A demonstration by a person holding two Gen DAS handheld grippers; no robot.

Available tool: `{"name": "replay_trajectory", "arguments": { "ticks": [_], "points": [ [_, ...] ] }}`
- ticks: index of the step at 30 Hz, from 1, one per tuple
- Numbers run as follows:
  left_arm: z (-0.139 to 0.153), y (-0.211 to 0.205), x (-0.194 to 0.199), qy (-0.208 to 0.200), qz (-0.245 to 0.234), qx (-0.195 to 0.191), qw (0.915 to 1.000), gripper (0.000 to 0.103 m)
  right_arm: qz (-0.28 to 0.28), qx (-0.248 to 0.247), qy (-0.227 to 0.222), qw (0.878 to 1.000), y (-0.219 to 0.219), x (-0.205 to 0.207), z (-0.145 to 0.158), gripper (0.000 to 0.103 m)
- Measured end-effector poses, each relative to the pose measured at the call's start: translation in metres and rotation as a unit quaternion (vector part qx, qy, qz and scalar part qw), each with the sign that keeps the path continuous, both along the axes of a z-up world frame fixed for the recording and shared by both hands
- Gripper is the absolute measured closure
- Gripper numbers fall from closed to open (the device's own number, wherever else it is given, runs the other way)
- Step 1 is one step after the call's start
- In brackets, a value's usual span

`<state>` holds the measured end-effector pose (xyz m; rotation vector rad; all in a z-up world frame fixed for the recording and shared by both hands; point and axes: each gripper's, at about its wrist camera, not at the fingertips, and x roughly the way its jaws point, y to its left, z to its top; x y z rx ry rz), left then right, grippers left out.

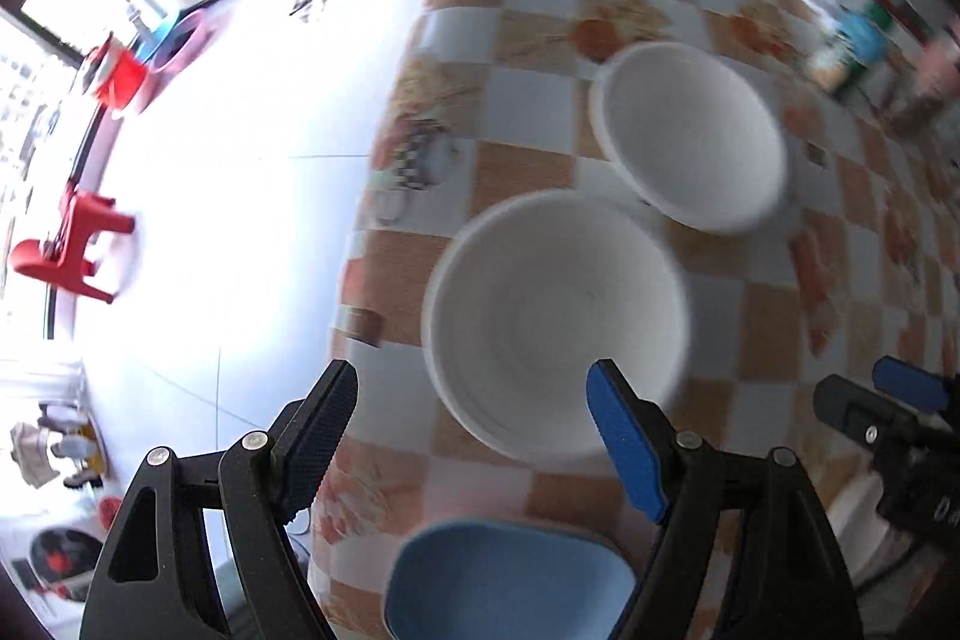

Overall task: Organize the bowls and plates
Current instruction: 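Move the right gripper to another white paper bowl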

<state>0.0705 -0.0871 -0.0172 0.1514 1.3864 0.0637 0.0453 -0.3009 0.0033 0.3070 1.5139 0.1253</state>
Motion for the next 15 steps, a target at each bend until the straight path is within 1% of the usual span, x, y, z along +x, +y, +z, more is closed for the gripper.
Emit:
{"name": "replay_trajectory", "arguments": {
  "ticks": [5,8,15],
  "points": [
    [-0.020,0.018,0.015,0.005,0.026,0.020,0.9995,0.021,0.020,0.002,0.003,1.000,0.037,0.024,-0.014,0.026],
    [-0.030,0.025,0.021,0.006,0.037,0.020,0.9991,0.021,0.023,0.005,0.008,1.000,0.048,0.033,-0.026,0.026],
    [-0.051,0.033,0.031,0.017,0.043,0.025,0.9986,0.021,0.023,0.017,0.025,0.999,0.061,0.042,-0.053,0.026]
  ]
}}
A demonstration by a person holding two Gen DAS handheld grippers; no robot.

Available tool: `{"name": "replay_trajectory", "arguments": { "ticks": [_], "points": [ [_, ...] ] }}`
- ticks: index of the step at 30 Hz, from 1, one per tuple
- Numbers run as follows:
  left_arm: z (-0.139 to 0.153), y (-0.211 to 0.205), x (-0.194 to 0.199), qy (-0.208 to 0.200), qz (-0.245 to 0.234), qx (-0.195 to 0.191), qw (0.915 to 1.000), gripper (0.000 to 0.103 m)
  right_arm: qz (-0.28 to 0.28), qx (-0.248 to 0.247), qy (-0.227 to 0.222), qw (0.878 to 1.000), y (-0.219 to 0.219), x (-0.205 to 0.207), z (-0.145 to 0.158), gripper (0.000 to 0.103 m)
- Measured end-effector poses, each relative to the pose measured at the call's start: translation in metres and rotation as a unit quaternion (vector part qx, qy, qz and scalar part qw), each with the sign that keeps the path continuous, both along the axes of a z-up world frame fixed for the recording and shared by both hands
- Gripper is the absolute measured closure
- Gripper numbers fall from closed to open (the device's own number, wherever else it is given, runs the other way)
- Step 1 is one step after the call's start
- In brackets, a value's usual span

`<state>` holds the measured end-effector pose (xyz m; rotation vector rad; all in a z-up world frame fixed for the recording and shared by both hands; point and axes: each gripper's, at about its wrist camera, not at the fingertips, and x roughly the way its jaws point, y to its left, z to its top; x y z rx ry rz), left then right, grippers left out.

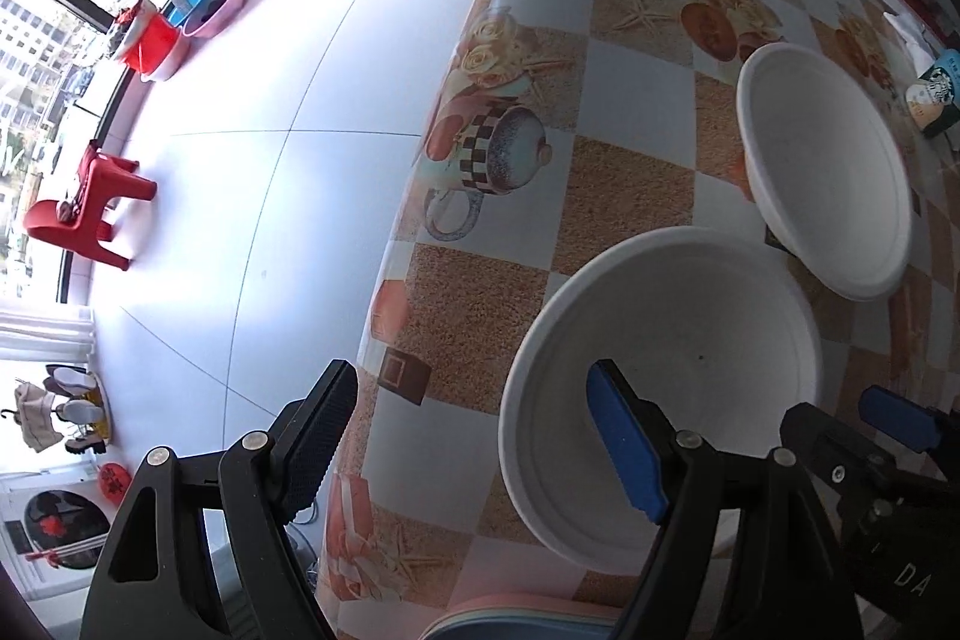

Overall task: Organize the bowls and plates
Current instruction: 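Move the right gripper to another white paper bowl, then close the right gripper on the white bowl rim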

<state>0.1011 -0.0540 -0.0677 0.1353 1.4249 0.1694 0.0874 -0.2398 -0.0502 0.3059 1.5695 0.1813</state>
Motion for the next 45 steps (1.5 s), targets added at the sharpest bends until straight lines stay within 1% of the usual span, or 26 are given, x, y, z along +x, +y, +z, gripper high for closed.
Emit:
{"name": "replay_trajectory", "arguments": {
  "ticks": [4,11,15,18,19,21,23,24,25,26,27,28,29,31,33,37,45],
  "points": [
    [-0.011,0.001,0.004,0.009,-0.006,0.007,0.9999,0.021,0.001,0.002,0.006,1.000,0.004,0.001,-0.008,0.026],
    [-0.028,0.006,0.009,0.025,-0.003,0.011,0.9996,0.021,0.007,-0.001,0.011,1.000,0.010,0.004,-0.019,0.026],
    [-0.031,0.006,0.011,0.027,-0.008,0.016,0.9995,0.021,0.007,-0.002,0.014,1.000,0.011,0.003,-0.025,0.026],
    [-0.034,0.008,0.012,0.034,-0.005,0.009,0.9994,0.022,0.010,-0.006,0.008,1.000,0.013,0.004,-0.026,0.026],
    [-0.035,0.009,0.011,0.035,-0.004,0.005,0.9994,0.023,0.011,-0.007,0.007,1.000,0.014,0.005,-0.026,0.026],
    [-0.035,0.008,0.010,0.036,-0.008,-0.008,0.9993,0.031,0.010,-0.004,0.006,1.000,0.012,0.004,-0.026,0.027],
    [-0.036,0.006,0.009,0.036,-0.017,-0.020,0.9990,0.043,0.012,0.009,0.005,1.000,0.013,0.004,-0.025,0.037],
    [-0.035,0.003,0.010,0.036,-0.021,-0.024,0.9989,0.047,0.017,0.013,0.005,1.000,0.014,0.003,-0.025,0.047],
    [-0.035,0.000,0.010,0.036,-0.026,-0.028,0.9986,0.056,0.021,0.018,0.007,1.000,0.016,0.003,-0.026,0.054],
    [-0.035,-0.003,0.011,0.037,-0.030,-0.034,0.9983,0.062,0.022,0.024,0.008,0.999,0.017,0.002,-0.026,0.058],
    [-0.034,-0.006,0.011,0.037,-0.032,-0.034,0.9982,0.062,0.020,0.036,0.012,0.999,0.017,0.002,-0.028,0.067],
    [-0.034,-0.007,0.011,0.036,-0.035,-0.029,0.9983,0.062,0.016,0.046,0.016,0.999,0.016,0.002,-0.030,0.073],
    [-0.033,-0.009,0.012,0.034,-0.037,-0.029,0.9983,0.063,0.012,0.053,0.019,0.998,0.015,0.002,-0.031,0.076],
    [-0.031,-0.010,0.011,0.034,-0.038,-0.033,0.9982,0.066,0.007,0.071,0.030,0.997,0.012,0.001,-0.036,0.088],
    [-0.028,-0.015,0.007,0.034,-0.047,-0.030,0.9979,0.068,0.005,0.071,0.031,0.997,0.010,-0.003,-0.038,0.091],
    [-0.029,-0.036,-0.011,0.042,-0.059,-0.030,0.9970,0.068,0.009,0.056,0.029,0.998,0.002,-0.015,-0.038,0.091],
    [-0.030,-0.083,-0.046,0.059,-0.091,-0.044,0.9932,0.068,-0.001,0.040,0.032,0.999,-0.041,-0.047,-0.039,0.091]
  ]
}}
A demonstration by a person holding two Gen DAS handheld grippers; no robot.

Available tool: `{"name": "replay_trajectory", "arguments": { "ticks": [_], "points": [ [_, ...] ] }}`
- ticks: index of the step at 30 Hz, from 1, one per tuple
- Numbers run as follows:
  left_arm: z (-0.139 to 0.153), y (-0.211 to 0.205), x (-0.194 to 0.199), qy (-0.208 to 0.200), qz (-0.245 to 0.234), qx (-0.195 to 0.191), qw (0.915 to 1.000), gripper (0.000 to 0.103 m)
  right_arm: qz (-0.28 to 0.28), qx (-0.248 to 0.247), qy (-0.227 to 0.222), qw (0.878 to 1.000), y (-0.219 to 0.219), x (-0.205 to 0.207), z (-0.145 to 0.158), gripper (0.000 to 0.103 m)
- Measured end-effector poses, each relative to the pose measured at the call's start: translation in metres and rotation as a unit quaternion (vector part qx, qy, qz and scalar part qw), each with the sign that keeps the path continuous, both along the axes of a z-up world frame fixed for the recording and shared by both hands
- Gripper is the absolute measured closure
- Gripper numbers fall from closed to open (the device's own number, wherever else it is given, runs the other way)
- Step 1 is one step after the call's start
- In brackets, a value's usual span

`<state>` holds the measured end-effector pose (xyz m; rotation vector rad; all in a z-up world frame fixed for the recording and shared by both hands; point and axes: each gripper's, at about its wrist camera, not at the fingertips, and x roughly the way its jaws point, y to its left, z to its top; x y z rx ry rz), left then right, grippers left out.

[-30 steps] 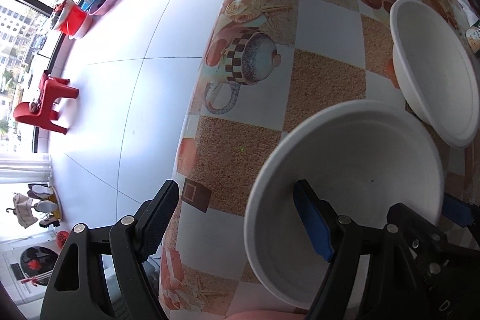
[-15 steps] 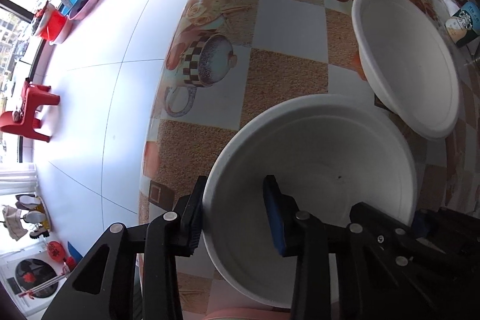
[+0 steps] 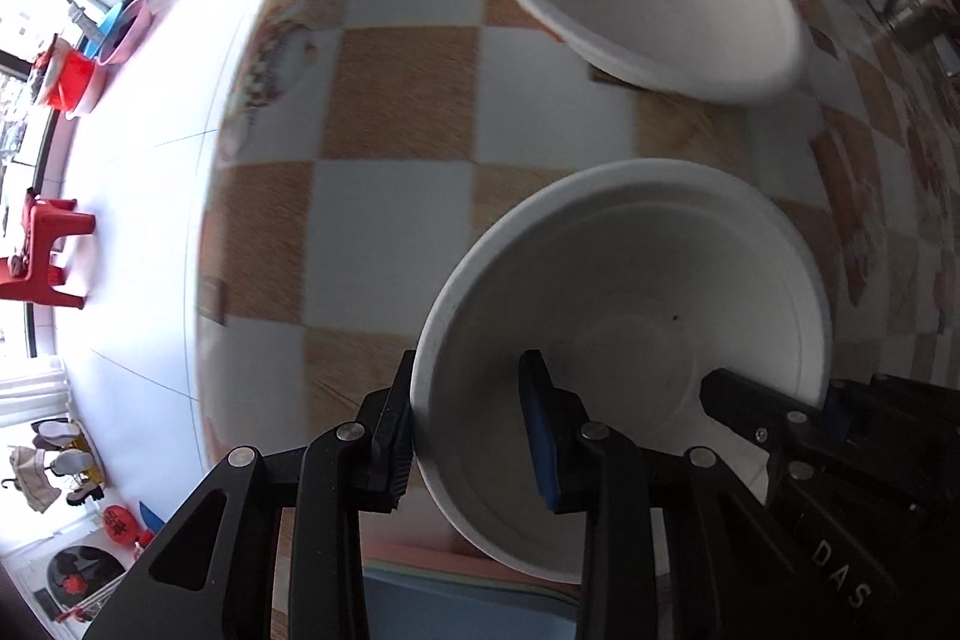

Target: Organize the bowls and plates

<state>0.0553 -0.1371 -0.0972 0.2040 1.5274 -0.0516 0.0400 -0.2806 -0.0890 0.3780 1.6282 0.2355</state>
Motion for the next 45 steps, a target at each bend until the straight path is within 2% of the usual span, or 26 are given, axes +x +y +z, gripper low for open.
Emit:
{"name": "replay_trajectory", "arguments": {
  "ticks": [6,10,18,25,32,38,45],
  "points": [
    [-0.001,-0.044,-0.027,0.011,-0.022,-0.009,0.9997,0.068,-0.012,-0.017,0.003,1.000,-0.037,-0.027,0.003,0.090],
    [0.001,-0.071,-0.042,0.005,-0.037,-0.005,0.9993,0.068,-0.037,-0.004,0.019,0.999,-0.065,-0.046,-0.003,0.090],
    [0.003,-0.103,-0.055,0.000,-0.047,0.000,0.9989,0.068,-0.049,0.000,0.015,0.999,-0.090,-0.060,0.000,0.090],
    [0.022,-0.109,-0.073,-0.006,-0.047,-0.003,0.9989,0.068,-0.053,0.004,0.004,0.999,-0.103,-0.063,0.014,0.090],
    [0.055,-0.127,-0.091,-0.013,-0.056,-0.019,0.9982,0.068,-0.068,0.000,-0.006,0.998,-0.114,-0.073,0.039,0.090],
    [0.077,-0.151,-0.107,-0.015,-0.096,-0.025,0.9950,0.068,-0.081,-0.009,-0.007,0.997,-0.125,-0.093,0.056,0.090],
    [0.083,-0.191,-0.135,-0.001,-0.179,-0.039,0.9832,0.068,-0.122,-0.028,0.008,0.992,-0.158,-0.135,0.067,0.090]
  ]
}}
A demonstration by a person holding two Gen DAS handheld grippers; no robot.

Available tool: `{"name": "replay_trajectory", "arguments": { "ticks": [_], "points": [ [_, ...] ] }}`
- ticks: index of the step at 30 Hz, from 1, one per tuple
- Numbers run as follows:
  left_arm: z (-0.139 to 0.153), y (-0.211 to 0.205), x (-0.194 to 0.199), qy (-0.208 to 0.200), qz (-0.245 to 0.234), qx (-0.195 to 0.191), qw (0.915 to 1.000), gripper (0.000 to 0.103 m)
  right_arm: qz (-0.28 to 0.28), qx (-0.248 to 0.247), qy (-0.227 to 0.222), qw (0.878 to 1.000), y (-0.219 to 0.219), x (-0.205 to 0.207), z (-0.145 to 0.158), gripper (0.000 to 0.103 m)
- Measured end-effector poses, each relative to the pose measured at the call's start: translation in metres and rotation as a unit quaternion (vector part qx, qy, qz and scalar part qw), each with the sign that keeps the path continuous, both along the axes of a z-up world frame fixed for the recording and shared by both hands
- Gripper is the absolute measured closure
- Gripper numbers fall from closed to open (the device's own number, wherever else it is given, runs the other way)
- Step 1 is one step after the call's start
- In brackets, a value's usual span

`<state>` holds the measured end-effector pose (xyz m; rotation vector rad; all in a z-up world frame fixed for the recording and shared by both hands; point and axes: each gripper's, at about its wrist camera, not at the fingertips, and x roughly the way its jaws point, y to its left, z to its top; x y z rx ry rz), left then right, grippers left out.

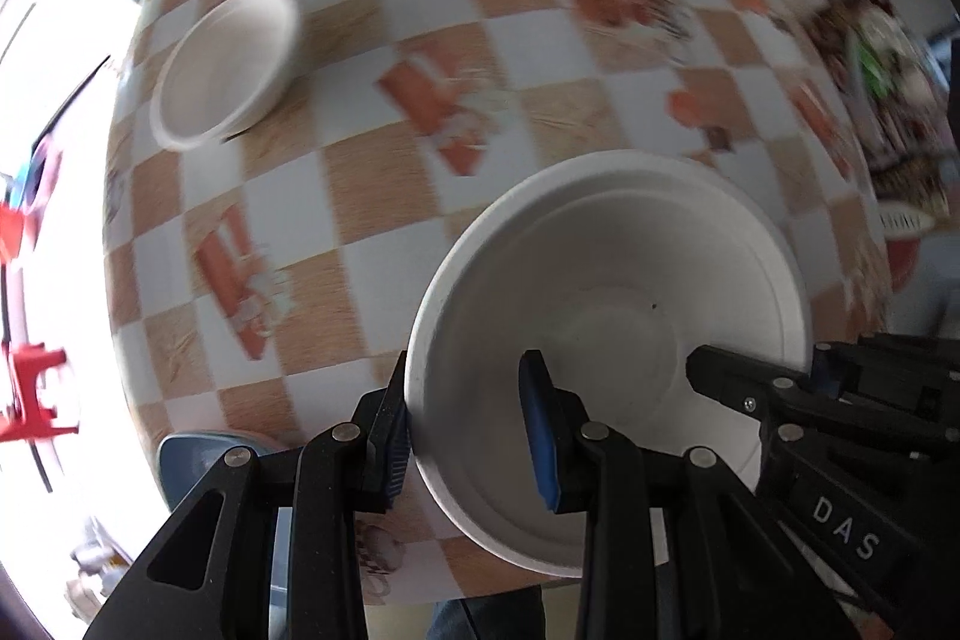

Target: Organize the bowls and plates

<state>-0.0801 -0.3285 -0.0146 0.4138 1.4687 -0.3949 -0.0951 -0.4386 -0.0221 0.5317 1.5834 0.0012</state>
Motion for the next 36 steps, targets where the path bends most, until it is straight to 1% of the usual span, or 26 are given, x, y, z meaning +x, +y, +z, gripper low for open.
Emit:
{"name": "replay_trajectory", "arguments": {
  "ticks": [4,8,13,16,18,19,20,21,23,25,26,27,28,29,30,31,32,35,36],
  "points": [
    [-0.007,-0.024,-0.015,0.020,-0.043,-0.007,0.9988,0.068,-0.029,-0.014,0.016,0.999,-0.022,-0.022,-0.001,0.089],
    [-0.015,-0.046,-0.024,0.036,-0.075,-0.007,0.9965,0.068,-0.054,-0.021,0.033,0.998,-0.042,-0.040,-0.005,0.088],
    [-0.027,-0.066,-0.033,0.066,-0.101,-0.008,0.9926,0.068,-0.083,-0.028,0.046,0.995,-0.060,-0.058,-0.015,0.088],
    [-0.030,-0.071,-0.035,0.078,-0.105,-0.015,0.9913,0.063,-0.096,-0.024,0.049,0.994,-0.068,-0.064,-0.021,0.088],
    [-0.028,-0.069,-0.035,0.076,-0.104,-0.014,0.9916,0.052,-0.097,-0.026,0.052,0.994,-0.073,-0.069,-0.022,0.088],
    [-0.026,-0.068,-0.034,0.073,-0.102,-0.015,0.9920,0.042,-0.097,-0.029,0.053,0.993,-0.074,-0.069,-0.023,0.088],
    [-0.023,-0.065,-0.032,0.065,-0.100,-0.018,0.9927,0.036,-0.097,-0.031,0.054,0.993,-0.075,-0.069,-0.023,0.088],
    [-0.020,-0.063,-0.029,0.060,-0.098,-0.022,0.9932,0.033,-0.099,-0.031,0.054,0.993,-0.077,-0.071,-0.022,0.088],
    [-0.014,-0.053,-0.022,0.054,-0.087,-0.031,0.9943,0.024,-0.103,-0.031,0.054,0.993,-0.081,-0.072,-0.021,0.088],
    [-0.008,-0.041,-0.013,0.060,-0.066,-0.049,0.9948,0.024,-0.107,-0.034,0.053,0.992,-0.085,-0.073,-0.019,0.088],
    [-0.006,-0.032,-0.008,0.068,-0.049,-0.065,0.9944,0.022,-0.108,-0.036,0.051,0.992,-0.090,-0.075,-0.016,0.085],
    [-0.003,-0.025,-0.003,0.076,-0.033,-0.080,0.9933,0.020,-0.110,-0.038,0.049,0.992,-0.091,-0.075,-0.014,0.063],
    [0.000,-0.014,0.004,0.088,-0.009,-0.105,0.9905,0.018,-0.114,-0.044,0.044,0.992,-0.093,-0.074,-0.010,0.028],
    [0.002,-0.007,0.008,0.094,0.010,-0.122,0.9880,0.014,-0.117,-0.049,0.036,0.991,-0.094,-0.074,-0.006,0.017],
    [0.003,0.000,0.013,0.098,0.028,-0.138,0.9852,0.011,-0.117,-0.054,0.030,0.991,-0.096,-0.073,-0.002,0.013],
    [0.005,0.008,0.018,0.100,0.045,-0.152,0.9822,0.003,-0.115,-0.056,0.026,0.991,-0.096,-0.071,0.001,0.013],
    [0.008,0.015,0.023,0.100,0.061,-0.165,0.9794,0.000,-0.114,-0.058,0.023,0.991,-0.097,-0.070,0.004,0.013],
    [0.010,0.032,0.035,0.107,0.099,-0.197,0.9696,0.000,-0.108,-0.072,0.003,0.992,-0.097,-0.062,0.014,0.012],
    [0.009,0.035,0.038,0.110,0.111,-0.202,0.9668,0.000,-0.102,-0.077,-0.003,0.992,-0.095,-0.060,0.017,0.001]
  ]
}}
